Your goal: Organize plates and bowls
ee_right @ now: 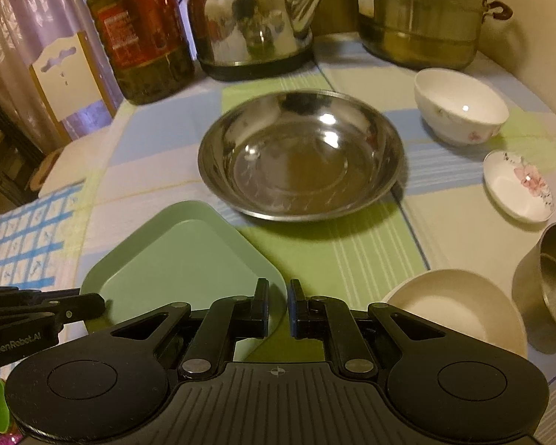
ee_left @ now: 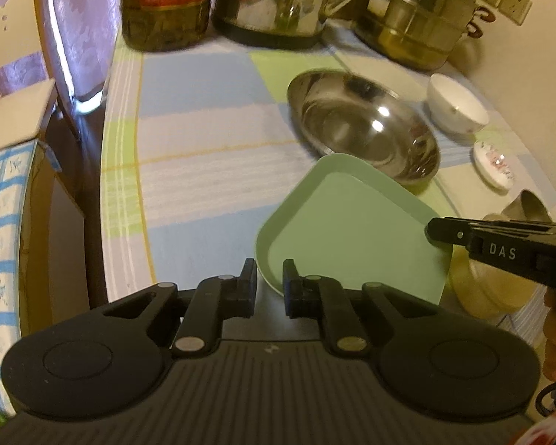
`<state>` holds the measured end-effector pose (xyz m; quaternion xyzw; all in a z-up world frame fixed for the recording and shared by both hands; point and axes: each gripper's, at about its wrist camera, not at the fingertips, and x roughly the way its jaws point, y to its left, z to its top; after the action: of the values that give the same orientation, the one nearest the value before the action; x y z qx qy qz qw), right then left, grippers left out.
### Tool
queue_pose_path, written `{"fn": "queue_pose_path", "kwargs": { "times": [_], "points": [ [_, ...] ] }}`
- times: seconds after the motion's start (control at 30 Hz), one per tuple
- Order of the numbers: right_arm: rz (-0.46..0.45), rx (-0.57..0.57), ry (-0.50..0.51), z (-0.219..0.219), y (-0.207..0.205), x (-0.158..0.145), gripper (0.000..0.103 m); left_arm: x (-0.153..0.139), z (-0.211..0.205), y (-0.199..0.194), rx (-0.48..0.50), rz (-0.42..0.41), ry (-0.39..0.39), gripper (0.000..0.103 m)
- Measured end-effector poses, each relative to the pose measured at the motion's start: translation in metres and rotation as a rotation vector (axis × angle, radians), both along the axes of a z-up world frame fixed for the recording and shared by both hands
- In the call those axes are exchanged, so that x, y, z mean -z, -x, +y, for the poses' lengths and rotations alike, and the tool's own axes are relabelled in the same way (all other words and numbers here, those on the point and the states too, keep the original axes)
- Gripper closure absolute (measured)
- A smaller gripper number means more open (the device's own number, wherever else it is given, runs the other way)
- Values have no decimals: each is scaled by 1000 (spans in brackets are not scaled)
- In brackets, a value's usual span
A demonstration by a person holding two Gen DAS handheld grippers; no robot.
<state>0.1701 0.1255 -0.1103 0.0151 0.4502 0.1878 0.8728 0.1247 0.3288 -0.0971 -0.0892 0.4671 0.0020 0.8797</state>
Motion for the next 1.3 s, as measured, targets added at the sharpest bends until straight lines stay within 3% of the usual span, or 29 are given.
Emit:
{"fn": "queue_pose_path", "kwargs": {
  "times": [0.2,0.6,1.3],
  "points": [
    [-35,34,-9,-13,-11,-11,92,-10,-12,-24,30,-53,-1,90],
    [-53,154,-29,-44,-57,-19,92,-2,-38,-94,95,-84,-7,90],
    [-6,189,-43,-43,-141,15,92,22,-42,-185,79,-60,-46,90]
  ]
}}
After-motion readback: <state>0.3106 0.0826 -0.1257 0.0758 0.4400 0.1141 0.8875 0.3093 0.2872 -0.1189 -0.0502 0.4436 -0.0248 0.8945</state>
